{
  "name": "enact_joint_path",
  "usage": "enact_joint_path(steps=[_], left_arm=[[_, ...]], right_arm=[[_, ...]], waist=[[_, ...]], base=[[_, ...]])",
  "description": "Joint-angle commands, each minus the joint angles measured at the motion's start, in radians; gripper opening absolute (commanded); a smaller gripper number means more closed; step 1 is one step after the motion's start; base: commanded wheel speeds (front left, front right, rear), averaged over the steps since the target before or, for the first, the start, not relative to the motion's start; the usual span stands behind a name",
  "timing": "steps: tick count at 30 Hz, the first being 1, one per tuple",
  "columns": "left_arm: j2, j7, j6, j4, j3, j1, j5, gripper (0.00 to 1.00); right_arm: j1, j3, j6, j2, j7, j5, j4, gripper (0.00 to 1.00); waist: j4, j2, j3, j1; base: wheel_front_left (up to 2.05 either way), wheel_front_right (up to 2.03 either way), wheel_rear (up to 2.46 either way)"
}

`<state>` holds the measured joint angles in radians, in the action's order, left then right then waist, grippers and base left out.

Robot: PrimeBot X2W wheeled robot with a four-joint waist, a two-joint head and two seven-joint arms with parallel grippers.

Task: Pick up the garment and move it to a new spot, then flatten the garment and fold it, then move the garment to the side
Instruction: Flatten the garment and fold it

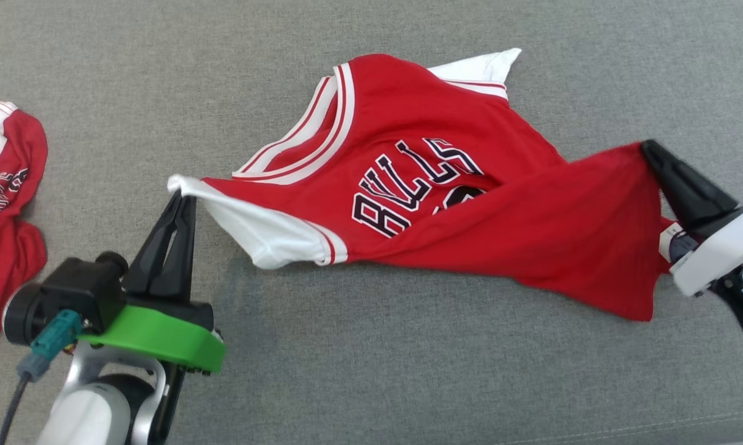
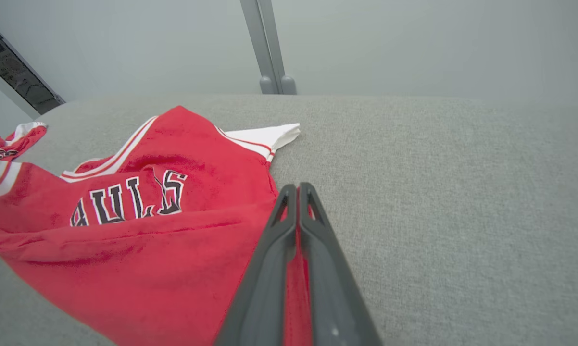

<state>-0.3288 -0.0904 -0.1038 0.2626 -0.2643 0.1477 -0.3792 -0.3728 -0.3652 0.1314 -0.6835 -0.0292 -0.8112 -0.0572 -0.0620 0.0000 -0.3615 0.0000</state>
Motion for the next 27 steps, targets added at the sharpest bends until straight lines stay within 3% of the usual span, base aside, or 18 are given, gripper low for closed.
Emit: enact_joint_path(steps=[1,10,16,20,27], left_arm=[[-0.012,-0.015,0.016,0.022,0.007,0.046,-0.017,0.00],[-0.084,-0.219,0.110,0.086,0.025,0.399,-0.089,0.00],[-0.076,-0.318,0.166,-0.059,0.017,0.797,-0.099,0.00],[-0.048,-0.270,0.193,-0.223,-0.009,1.109,-0.043,0.00],[0.021,0.067,0.216,-0.591,-0.076,1.554,0.113,0.00]], right_arm=[[-0.018,0.024,-0.001,-0.015,-0.010,-0.022,0.022,0.00],[-0.205,0.138,-0.001,-0.096,0.020,-0.086,0.094,0.00],[-0.488,0.133,-0.001,-0.100,0.034,-0.077,0.028,0.00],[-0.725,0.098,-0.001,-0.071,0.007,-0.014,-0.073,0.00],[-1.103,0.057,-0.001,0.014,-0.179,0.204,-0.334,0.00]], waist=[[0.000,0.0000,-0.002,0.0000],[-0.021,0.0000,-0.054,0.0000],[-0.033,0.0000,-0.135,0.0000],[-0.041,0.0000,-0.210,0.0000],[-0.031,0.0000,-0.320,0.0000]], base=[[0.00,0.00,0.00],[0.00,0.00,0.00],[0.00,0.00,0.00],[0.00,0.00,0.00],[0.00,0.00,0.00]])
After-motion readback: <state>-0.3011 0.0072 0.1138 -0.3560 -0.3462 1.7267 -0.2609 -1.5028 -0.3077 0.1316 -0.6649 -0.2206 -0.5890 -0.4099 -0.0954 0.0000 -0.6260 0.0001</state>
